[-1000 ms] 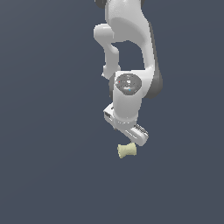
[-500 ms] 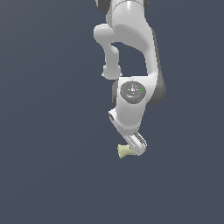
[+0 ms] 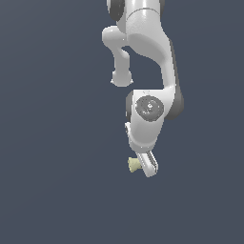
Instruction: Pick up the object and move it to a goal position.
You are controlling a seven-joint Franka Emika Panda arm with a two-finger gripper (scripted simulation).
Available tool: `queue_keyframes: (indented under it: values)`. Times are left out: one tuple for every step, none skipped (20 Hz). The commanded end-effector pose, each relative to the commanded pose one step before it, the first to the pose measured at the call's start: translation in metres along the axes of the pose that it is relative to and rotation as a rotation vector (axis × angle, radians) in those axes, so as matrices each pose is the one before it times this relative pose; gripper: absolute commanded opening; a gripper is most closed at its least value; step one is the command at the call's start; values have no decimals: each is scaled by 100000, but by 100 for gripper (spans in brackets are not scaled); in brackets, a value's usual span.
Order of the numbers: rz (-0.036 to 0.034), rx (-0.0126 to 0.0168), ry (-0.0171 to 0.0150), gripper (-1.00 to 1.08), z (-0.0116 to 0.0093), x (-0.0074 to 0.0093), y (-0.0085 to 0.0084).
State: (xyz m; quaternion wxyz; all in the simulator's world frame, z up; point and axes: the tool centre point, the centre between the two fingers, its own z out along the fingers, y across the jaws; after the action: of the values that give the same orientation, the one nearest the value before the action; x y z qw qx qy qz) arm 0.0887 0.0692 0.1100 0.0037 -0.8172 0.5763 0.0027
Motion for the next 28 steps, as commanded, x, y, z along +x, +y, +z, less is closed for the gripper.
queue_keyframes:
  values:
    - [4559,-78,283,100,223,-68,-314]
    - [1449,-28,92,100,76,-33,-98]
    - [1320,-24,85,100,70,-33,-89]
    - [1193,-20,78,100,63,-31,-80]
    - [1065,-17,71,100,56,-31,-71]
    - [942,-14,63,100,50,-26,-62]
    - [812,-12,55,100,43,-26,-54]
    - [689,-10,47,100,36,-21,-45]
    - [564,-7,39,100,30,-17,-37]
    - [436,-6,30,100,23,-16,-29]
    - [316,-4,22,100,17,-8,-20]
    - [182,-2,13,100,10,-10,-13]
    - [69,-1,5,100,3,2,-4]
    - [-424,-13,-33,100,-8,-4,29]
    - [0,0,0,100,42,-3,0]
    - [0,0,0,100,125,-8,1]
    - [0,0,0,100,208,-13,1]
    - [69,1,3,100,289,30,8]
    - [0,0,0,100,371,-24,5]
    - [69,1,3,100,451,19,13]
    - [69,1,3,100,529,13,17]
    - [0,0,0,100,606,-41,17]
    - [119,1,5,100,619,42,28]
    - [0,0,0,100,536,-37,16]
    - [98,1,5,100,449,38,19]
    - [0,0,0,100,365,-24,5]
    - [69,2,4,100,278,32,2]
    - [0,0,0,100,194,-10,-12]
